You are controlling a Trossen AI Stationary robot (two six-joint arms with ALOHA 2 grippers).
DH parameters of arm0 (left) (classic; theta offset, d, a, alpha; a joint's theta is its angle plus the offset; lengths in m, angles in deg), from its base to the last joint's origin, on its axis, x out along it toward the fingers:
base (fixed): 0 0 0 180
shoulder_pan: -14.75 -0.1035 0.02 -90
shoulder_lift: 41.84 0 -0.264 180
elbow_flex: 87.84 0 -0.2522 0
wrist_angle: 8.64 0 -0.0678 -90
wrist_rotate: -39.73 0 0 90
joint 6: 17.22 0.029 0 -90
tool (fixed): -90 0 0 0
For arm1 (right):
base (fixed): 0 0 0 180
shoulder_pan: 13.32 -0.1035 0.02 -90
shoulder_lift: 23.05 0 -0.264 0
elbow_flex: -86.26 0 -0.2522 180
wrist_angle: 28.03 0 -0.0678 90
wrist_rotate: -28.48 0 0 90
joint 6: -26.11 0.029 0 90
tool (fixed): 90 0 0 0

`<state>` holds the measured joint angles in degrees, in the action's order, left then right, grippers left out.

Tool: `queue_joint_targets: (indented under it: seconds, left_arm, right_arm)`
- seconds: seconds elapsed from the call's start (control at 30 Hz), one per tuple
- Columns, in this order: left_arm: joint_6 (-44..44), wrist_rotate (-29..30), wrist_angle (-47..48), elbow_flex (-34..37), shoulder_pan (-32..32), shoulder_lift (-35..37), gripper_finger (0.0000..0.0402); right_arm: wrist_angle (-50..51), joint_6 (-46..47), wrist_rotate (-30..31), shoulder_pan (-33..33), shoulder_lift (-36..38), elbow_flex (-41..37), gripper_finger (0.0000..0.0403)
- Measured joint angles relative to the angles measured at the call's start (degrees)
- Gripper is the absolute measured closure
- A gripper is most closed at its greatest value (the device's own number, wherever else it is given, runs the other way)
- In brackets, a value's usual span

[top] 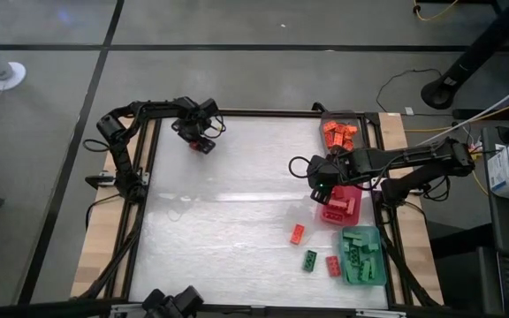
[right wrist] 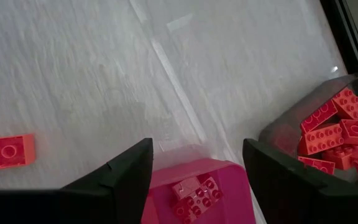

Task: Sort blocks
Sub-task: Put the red game piece into the red bin

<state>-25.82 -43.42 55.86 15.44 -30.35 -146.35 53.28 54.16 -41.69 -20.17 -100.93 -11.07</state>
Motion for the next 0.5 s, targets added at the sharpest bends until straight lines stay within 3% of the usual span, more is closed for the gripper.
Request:
queue_joint_targets:
  seconds: [0.2,0.43,0.5]
  left_arm:
    - [-0.2,-0.2,-0.9,0.0,0.0,0.0,0.0173]
    - [0.0,-2.1,-1.1,0.0,0.2,0.0,0.027]
    - [-1.0,-3.4,-1.1,0.0,0.4,0.0,0.0279]
  right_arm:
    - [0.0,0.0,0.0,0.0,0.0,0.0,0.0155]
    - [0.0,0.5,-1.1,-5.1,0.0,0.0,0.0155]
    - [0.0,1.8,-1.1,-8.0,0.0,0.0,0.0155]
